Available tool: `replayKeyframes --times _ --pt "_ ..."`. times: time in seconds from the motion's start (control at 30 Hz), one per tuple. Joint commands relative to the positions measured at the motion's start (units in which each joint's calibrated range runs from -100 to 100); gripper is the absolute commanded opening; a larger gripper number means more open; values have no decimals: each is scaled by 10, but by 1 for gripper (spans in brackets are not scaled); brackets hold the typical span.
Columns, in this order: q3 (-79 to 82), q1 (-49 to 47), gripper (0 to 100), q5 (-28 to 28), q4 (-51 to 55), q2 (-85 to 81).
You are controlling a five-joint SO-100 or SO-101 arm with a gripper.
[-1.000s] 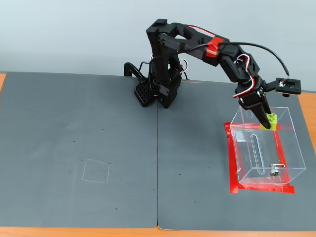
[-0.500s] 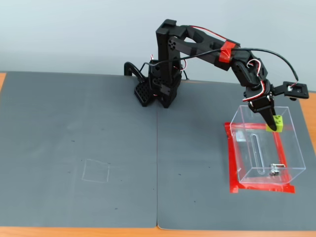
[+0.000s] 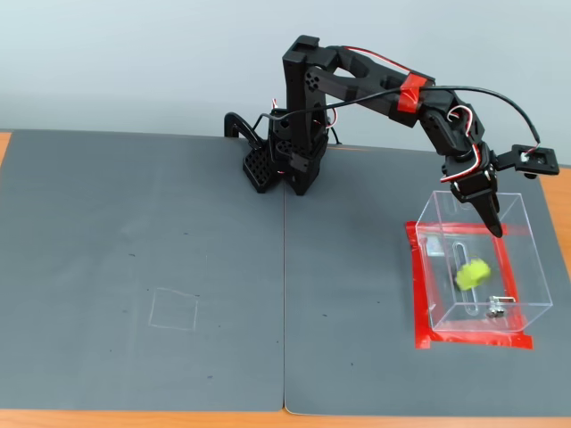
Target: Pick the green lego block and place it into the transparent box
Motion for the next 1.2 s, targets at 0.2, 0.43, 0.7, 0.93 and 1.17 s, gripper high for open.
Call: replayKeyframes --times 0.2,0.43,0.7,0.93,1.17 --pt "-23 14 21 1 0 -26" --pt "-15 49 7 1 -1 -98" --pt "47 126 2 0 -3 -215" --pt "145 225 2 0 -7 -353" --pt "252 319 2 -4 -7 -478"
